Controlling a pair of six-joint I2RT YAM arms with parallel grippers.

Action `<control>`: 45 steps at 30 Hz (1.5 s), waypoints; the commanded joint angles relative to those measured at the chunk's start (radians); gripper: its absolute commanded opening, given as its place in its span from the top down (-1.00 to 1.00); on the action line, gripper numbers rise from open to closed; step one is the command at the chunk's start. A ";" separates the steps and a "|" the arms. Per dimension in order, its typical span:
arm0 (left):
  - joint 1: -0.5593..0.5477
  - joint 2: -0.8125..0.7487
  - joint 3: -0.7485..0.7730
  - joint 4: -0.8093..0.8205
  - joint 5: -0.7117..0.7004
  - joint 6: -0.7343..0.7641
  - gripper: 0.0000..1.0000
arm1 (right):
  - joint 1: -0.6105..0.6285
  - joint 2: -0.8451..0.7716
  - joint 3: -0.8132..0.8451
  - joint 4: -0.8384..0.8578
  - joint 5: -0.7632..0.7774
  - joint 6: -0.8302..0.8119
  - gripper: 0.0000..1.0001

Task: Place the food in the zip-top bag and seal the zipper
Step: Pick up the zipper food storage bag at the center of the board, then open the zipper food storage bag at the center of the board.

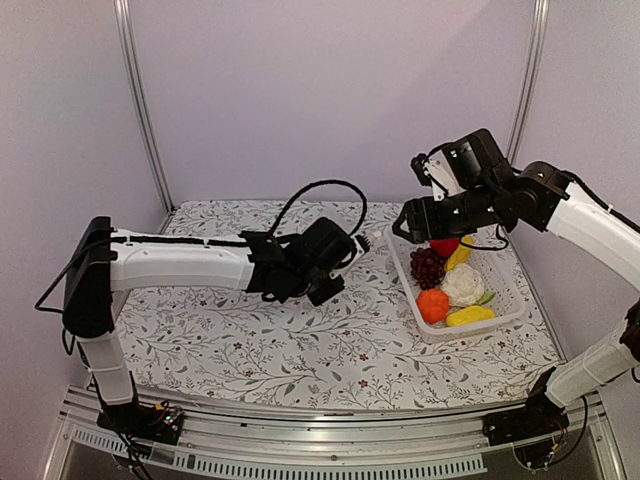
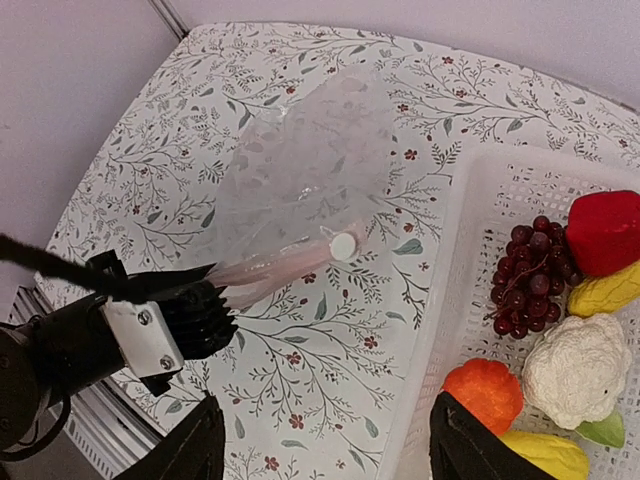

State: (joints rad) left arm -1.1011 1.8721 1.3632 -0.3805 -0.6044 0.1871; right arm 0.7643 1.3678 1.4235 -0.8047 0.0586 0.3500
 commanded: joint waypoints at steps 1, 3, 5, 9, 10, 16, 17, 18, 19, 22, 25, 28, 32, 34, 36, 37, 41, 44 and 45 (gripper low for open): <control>0.102 -0.042 0.207 -0.303 0.251 -0.266 0.83 | -0.006 0.119 0.181 -0.097 -0.020 0.034 -0.37; 0.120 -0.043 0.255 -0.334 0.320 -0.329 0.87 | -0.005 0.173 0.261 -0.112 -0.047 0.049 -0.37; 0.127 -0.041 0.294 -0.352 0.359 -0.370 0.89 | -0.005 0.219 0.323 -0.114 -0.087 0.070 -0.37; 0.132 -0.035 0.347 -0.362 0.409 -0.416 0.92 | -0.005 0.274 0.388 -0.089 -0.141 0.088 -0.38; 0.133 -0.034 0.356 -0.363 0.419 -0.429 0.92 | -0.005 0.284 0.394 -0.083 -0.149 0.091 -0.38; 0.134 -0.044 0.407 -0.363 0.472 -0.472 0.94 | -0.004 0.328 0.400 -0.046 -0.151 0.110 -0.36; 0.136 -0.046 0.414 -0.363 0.479 -0.480 0.94 | -0.004 0.334 0.404 -0.044 -0.144 0.115 -0.35; 0.137 -0.050 0.421 -0.363 0.488 -0.486 0.95 | -0.005 0.338 0.407 -0.041 -0.138 0.118 -0.33; 0.139 -0.054 0.425 -0.366 0.496 -0.493 0.95 | -0.005 0.342 0.410 -0.037 -0.135 0.125 -0.33; 0.142 -0.058 0.444 -0.372 0.518 -0.507 0.95 | -0.005 0.348 0.414 -0.030 -0.126 0.134 -0.29; 0.141 -0.064 0.462 -0.375 0.535 -0.510 0.95 | -0.004 0.358 0.413 -0.023 -0.107 0.137 -0.23; 0.143 -0.073 0.472 -0.384 0.533 -0.514 0.95 | -0.003 0.374 0.415 -0.021 -0.069 0.146 -0.10; 0.146 -0.083 0.471 -0.395 0.518 -0.524 0.96 | -0.004 0.388 0.419 -0.021 -0.065 0.161 0.12; 0.148 -0.084 0.471 -0.401 0.515 -0.526 0.96 | -0.004 0.390 0.410 -0.012 -0.075 0.165 0.33; 0.150 -0.085 0.471 -0.405 0.506 -0.530 0.95 | -0.004 0.390 0.405 0.002 -0.086 0.171 0.52; 0.149 -0.086 0.470 -0.406 0.499 -0.534 0.94 | -0.004 0.390 0.407 0.008 -0.091 0.172 0.55; 0.152 -0.087 0.468 -0.406 0.486 -0.538 0.90 | -0.004 0.396 0.422 0.014 -0.101 0.180 0.76; 0.152 -0.087 0.468 -0.408 0.449 -0.544 0.48 | -0.005 0.406 0.433 0.010 -0.103 0.186 0.97; 0.151 -0.087 0.465 -0.409 0.415 -0.551 0.32 | -0.005 0.409 0.440 0.008 -0.112 0.189 1.00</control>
State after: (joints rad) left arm -0.9604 1.8130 1.8137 -0.7712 -0.1162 -0.3481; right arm 0.7643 1.7454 1.8256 -0.8074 -0.0395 0.5232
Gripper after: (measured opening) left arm 0.208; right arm 0.036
